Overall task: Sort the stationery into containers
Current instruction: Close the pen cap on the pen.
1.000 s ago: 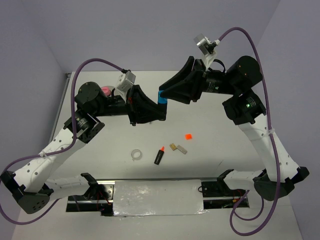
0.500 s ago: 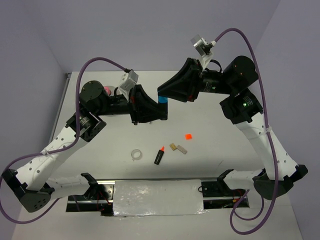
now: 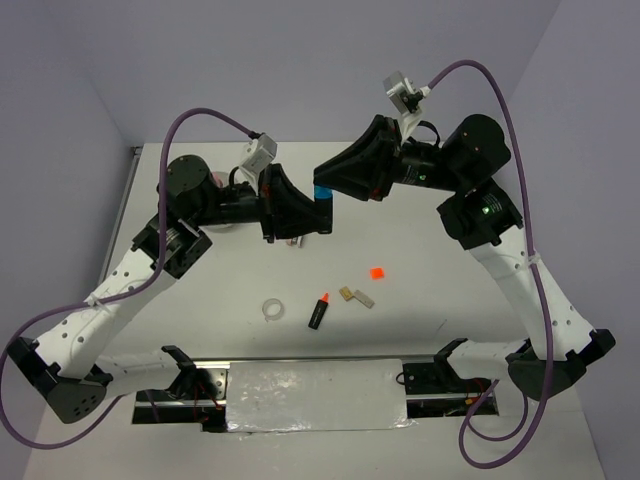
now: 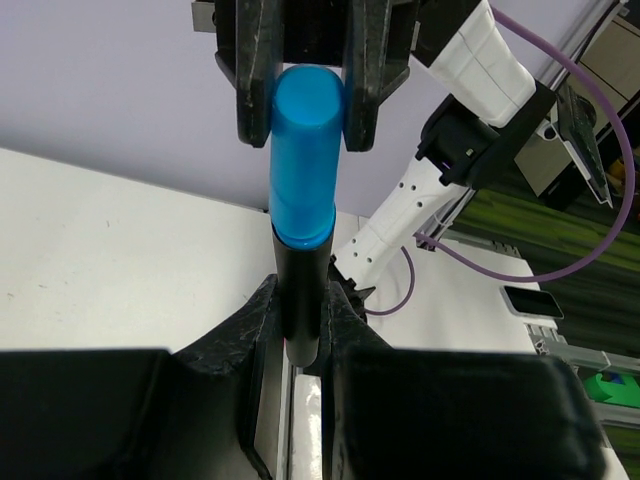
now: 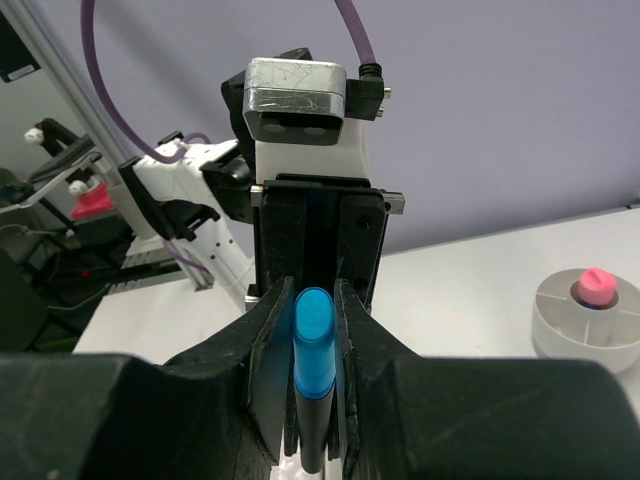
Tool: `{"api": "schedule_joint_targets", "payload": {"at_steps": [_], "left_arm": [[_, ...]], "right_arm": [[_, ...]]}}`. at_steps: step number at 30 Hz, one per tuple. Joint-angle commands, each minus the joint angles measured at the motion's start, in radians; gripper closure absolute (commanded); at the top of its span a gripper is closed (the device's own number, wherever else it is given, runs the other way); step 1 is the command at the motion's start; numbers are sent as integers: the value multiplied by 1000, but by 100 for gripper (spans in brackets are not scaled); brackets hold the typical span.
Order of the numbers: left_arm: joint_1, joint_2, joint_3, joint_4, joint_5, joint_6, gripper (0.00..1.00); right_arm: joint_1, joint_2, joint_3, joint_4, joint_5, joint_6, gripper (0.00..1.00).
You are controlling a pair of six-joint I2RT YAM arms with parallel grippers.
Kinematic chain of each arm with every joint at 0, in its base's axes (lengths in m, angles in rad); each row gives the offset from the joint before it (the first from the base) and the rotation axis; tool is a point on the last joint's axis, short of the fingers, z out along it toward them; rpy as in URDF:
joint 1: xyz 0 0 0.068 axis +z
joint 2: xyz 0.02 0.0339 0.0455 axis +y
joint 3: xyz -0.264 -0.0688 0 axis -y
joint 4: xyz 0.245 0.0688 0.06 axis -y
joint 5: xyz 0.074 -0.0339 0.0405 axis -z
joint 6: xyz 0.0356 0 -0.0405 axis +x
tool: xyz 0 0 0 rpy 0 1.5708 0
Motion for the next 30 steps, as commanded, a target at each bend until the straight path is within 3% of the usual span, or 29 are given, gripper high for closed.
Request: {"api": "schedule_joint_targets", "payload": {"at_steps": [1,9,15,21,30], "left_arm": [[38,-7,66,121,-84,-45,100],[94,-1,52,247,-9,-123,100],[106,-6,111,202,34,-53,100],[118,2,180,112,7,24,100],[161,35,239,133,16,33,100]], "right_arm": [[17,-24,-23,-107,-85,-49,98],[17,-27,-118,-39,-167,7,100],[14,-2,-125,-145,-188,-20,100],[25,-28,-211,-130,-160,20,100],[51,-53,-305,-144,-172,34,100]]}}
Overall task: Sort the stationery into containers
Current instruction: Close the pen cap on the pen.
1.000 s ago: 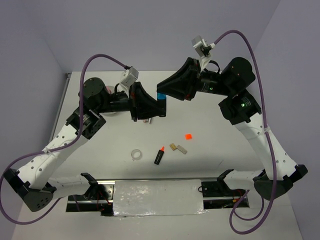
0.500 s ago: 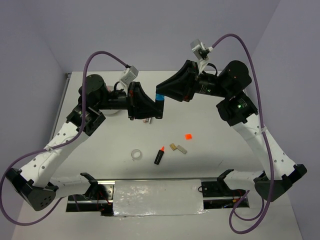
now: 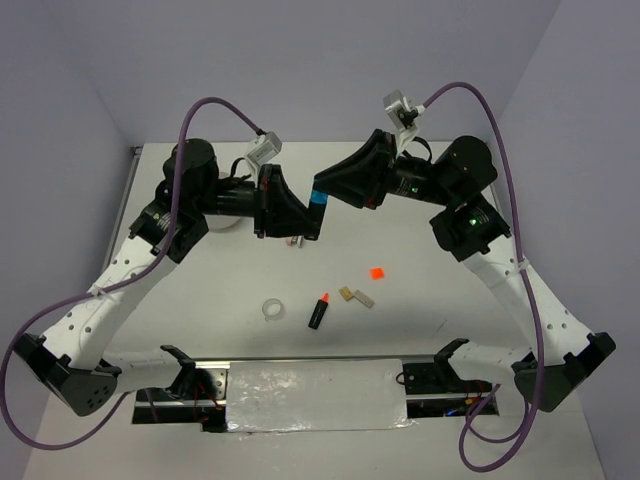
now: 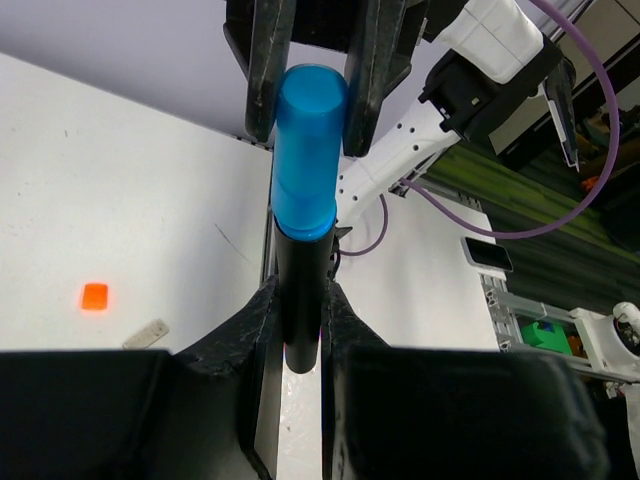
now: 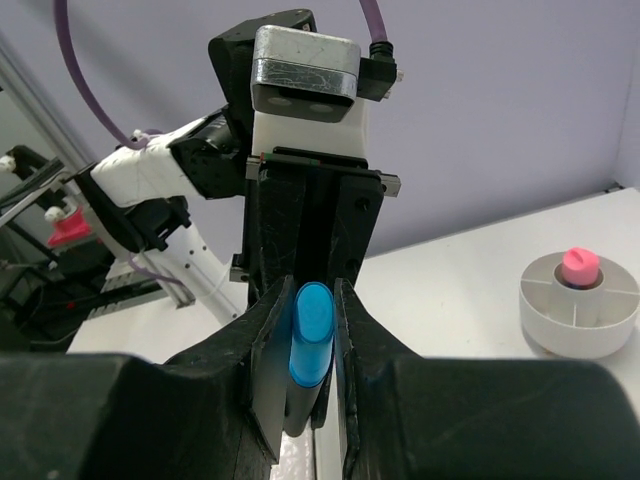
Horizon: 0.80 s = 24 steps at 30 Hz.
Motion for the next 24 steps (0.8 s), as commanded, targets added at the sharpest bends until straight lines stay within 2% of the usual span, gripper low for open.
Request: {"api": "schedule_joint_targets", "payload": {"at_steps": [1,11,20,24], "left_arm": [[62,-11,176,352,-145,19,100],[82,5,215,376,-142,19,100],[102,16,251,395,-134,26,100],[110,16,268,370,-131,47,100]], "right_arm": [[59,0,-103,-271,-241,16,100],[129,-13,-219,-109,-275,136,100],[197,8,-235,-110,-284,154,100],[200,5,-239,-174,-289,107,100]]}}
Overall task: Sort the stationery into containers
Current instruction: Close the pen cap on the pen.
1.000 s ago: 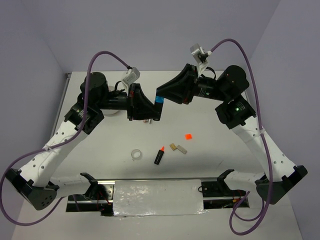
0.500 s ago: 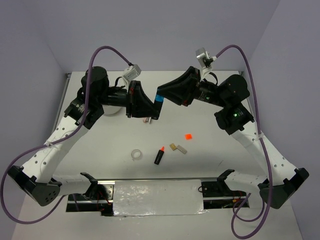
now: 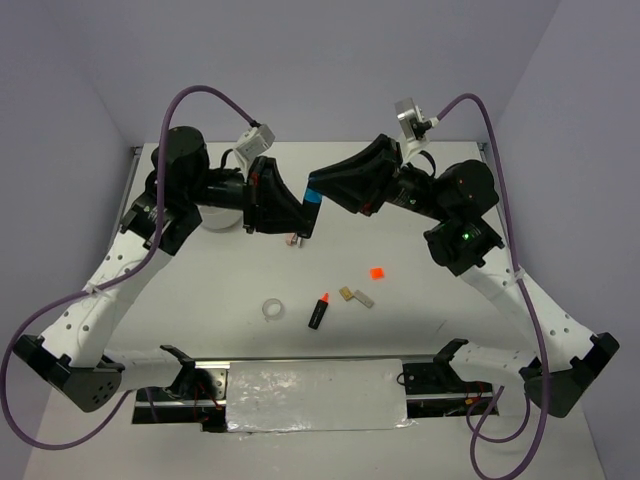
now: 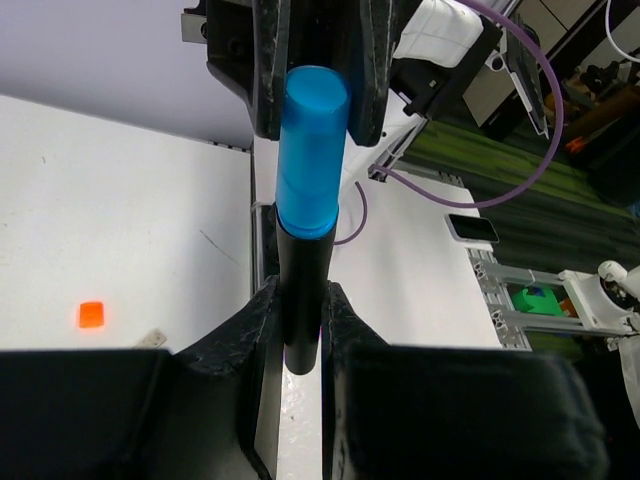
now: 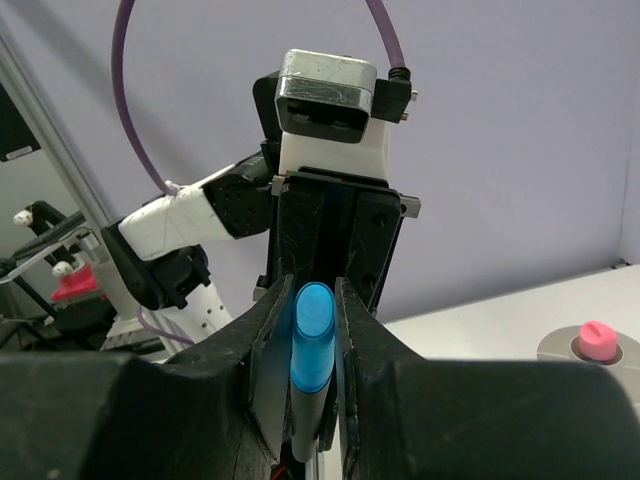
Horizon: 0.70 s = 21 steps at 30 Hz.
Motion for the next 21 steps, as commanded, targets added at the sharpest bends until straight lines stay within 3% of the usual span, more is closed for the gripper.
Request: {"api": "schedule_joint_targets", "payload": {"at_steps": [1,13,17,21], "left_arm": [[72,-16,166,426,-265,1,100],[83,-10,188,442,-263,1,100],[83,-35,87,451,-228,-5,100],[83,-88,-59,515,-182,-66,100]], "right_arm": [[118,46,-110,-464,-436,4,100],[165,42,-159,-530,-416,-57,100],[159,31,-107,-457,-358,-14,100],[153,43,51,-515,-191,-45,94]]}}
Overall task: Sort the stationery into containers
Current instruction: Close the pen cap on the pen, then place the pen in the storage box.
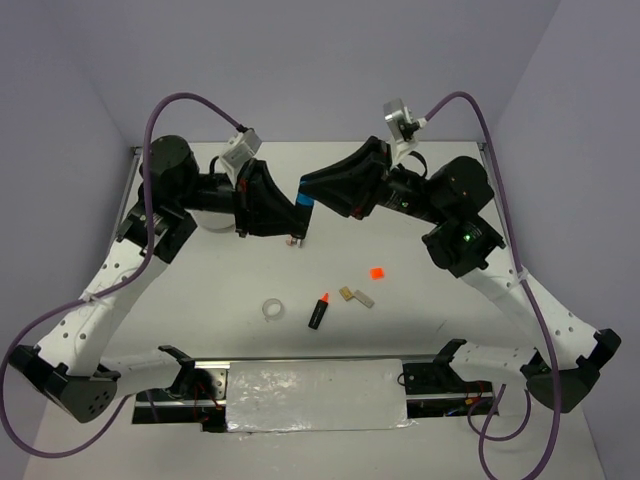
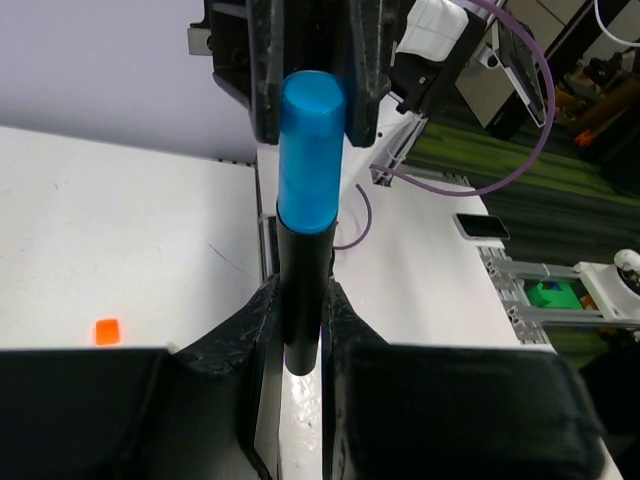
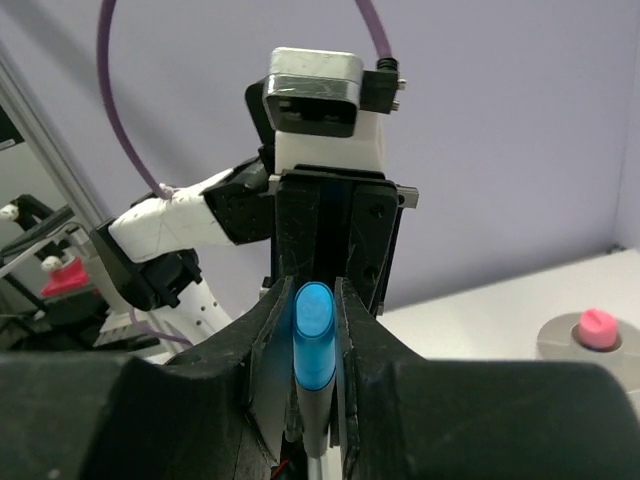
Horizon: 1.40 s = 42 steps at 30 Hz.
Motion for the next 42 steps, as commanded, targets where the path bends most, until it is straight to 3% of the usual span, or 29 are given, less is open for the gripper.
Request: {"api": "schedule_joint_targets", "payload": {"at_steps": [1,2,5,6,9,13,19,27,35,42], "left_arm": [[55,-73,-46,413,-221,-64,100],[55,-84,-67,410,-216,-64,100],[53,-118,-137,398,-195,-72,100],[52,-133,-169,392,-181,-75,100],[50,-153,-213,370,-161,-61,100],[47,-188,-251,251,-152,-6,100],[47,-196,-243,145,-92,59,100],[16,-153,-194,11,12,126,100],[1,-133,-162,-67,8,177,100],[3,-120,-131,-115,-32,229,100]], "right_arm": [[82,53,19,-411,-224,36,93],[82,51,35,-407,-203,36,92],[72,59,112,-414,-128,21,74],[72,65,147,-417,-117,12,74],[52,77,190,-419,-118,-13,48],[26,99,229,-453,-149,-45,42],[16,106,246,-460,-235,-88,40],[4,143,289,-488,-222,-176,39],[-11,214,365,-535,-288,-218,63],[-17,215,332,-612,-333,-277,62]]}}
